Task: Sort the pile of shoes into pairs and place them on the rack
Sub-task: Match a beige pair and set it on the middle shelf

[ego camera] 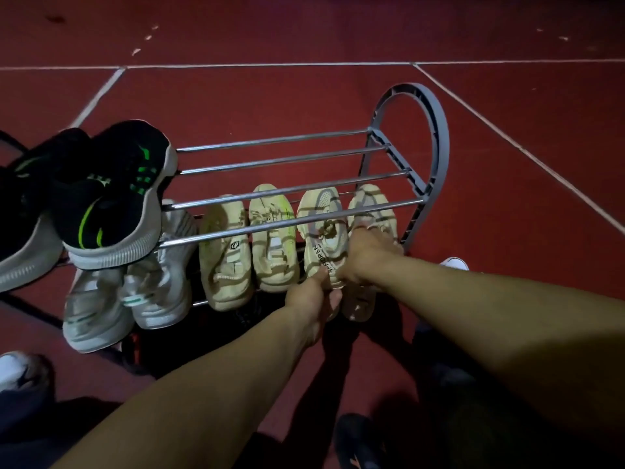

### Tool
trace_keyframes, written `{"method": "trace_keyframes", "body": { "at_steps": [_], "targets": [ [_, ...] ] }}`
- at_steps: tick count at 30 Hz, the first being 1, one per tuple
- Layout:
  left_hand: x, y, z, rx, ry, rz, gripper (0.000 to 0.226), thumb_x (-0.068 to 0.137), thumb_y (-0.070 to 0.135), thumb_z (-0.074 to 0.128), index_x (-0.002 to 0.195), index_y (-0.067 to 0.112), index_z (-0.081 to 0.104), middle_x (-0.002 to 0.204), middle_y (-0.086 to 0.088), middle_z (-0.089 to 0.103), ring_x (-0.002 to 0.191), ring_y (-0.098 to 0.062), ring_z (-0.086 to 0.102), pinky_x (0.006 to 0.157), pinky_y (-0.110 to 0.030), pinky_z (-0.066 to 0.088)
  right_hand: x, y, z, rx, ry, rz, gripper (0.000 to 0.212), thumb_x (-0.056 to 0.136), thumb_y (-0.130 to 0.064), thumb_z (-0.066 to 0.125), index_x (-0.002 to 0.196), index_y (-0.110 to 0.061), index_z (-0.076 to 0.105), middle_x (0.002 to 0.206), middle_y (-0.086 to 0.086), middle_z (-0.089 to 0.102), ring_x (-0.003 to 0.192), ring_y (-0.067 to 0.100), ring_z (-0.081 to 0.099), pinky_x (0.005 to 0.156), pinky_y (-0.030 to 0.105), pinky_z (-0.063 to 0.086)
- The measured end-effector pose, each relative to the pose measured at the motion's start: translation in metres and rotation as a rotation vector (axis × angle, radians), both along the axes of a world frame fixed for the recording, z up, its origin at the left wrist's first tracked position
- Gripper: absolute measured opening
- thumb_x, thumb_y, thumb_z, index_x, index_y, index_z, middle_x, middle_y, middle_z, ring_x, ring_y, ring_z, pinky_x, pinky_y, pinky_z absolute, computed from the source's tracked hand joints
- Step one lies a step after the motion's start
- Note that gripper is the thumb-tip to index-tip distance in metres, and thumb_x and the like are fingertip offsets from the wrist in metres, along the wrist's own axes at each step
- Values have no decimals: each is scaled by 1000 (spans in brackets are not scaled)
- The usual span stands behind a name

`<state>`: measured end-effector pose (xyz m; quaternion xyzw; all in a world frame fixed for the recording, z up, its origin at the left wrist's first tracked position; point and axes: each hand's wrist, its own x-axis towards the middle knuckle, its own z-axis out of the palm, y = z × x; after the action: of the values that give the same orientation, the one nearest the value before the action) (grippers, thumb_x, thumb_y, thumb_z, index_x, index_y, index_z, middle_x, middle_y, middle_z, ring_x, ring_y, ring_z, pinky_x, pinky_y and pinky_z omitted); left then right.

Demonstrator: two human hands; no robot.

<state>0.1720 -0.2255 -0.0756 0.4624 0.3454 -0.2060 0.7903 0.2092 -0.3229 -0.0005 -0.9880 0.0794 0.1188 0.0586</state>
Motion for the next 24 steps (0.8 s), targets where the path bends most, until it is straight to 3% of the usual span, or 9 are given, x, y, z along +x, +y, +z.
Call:
{"method": "trace_keyframes", "body": {
  "at_steps": [4,8,10,12,15,17,19,21,24],
  "targets": [
    [4,0,1,33,1,-7,39,94,33,60,124,7,63,111,-9,72,81,-19,70,53,-23,56,11,-12,-16,-39,79,144,60,71,-29,77,124,-12,53,131,14,57,123,35,50,97,38,44],
    [4,0,10,61,0,-128,49,99,36,51,127,-4,54,87,-15,66,67,-24,64,45,-22,51,7,-15,-20,-2,77,294,51,76,-19,71,122,-9,53,124,13,63,117,34,57,93,34,47],
    [0,0,17,82,-10,-186,55,101,39,46,130,-7,50,105,-23,67,90,-34,68,63,-30,53,8,-15,-19,1,84,329,63,74,-15,73,130,-9,45,125,14,62,116,34,58,93,34,49],
    [-4,-2,22,107,-19,-215,59,100,45,43,131,-5,51,107,-21,68,92,-36,68,77,-37,52,11,-14,-17,-9,120,328,80,71,-15,76,140,-9,36,130,16,58,117,35,57,94,35,49],
    [-21,1,35,109,-30,-237,57,99,46,44,131,0,52,118,-15,66,115,-38,63,99,-48,47,9,-15,-14,18,124,260,74,83,-9,60,149,-6,27,142,21,45,124,38,50,100,39,45],
    [-26,6,33,180,-79,-247,46,95,40,51,118,2,60,96,-13,69,99,-38,67,98,-51,50,-2,-11,-15,-63,-24,243,70,88,-1,50,151,-7,21,146,21,36,131,42,40,103,46,41],
    [-35,14,34,196,-109,-277,33,87,31,60,103,2,64,89,-14,65,87,-35,65,95,-54,52,-21,-3,-21,-87,-243,122,54,91,-6,49,144,-7,34,144,17,36,131,39,35,101,48,42],
    [-45,23,40,212,-132,-336,27,72,20,64,93,4,65,92,-16,65,85,-31,64,81,-45,59,-40,6,-25,212,-341,-310,57,90,-25,59,140,-11,36,145,14,34,129,36,36,97,45,42],
    [-54,39,43,311,-179,-358,4,88,15,55,86,14,58,92,-9,62,68,-20,60,60,-26,50,-48,7,-38,1089,-254,-999,66,90,-40,58,143,-15,28,143,16,38,123,39,47,92,47,47]
  ]
}}
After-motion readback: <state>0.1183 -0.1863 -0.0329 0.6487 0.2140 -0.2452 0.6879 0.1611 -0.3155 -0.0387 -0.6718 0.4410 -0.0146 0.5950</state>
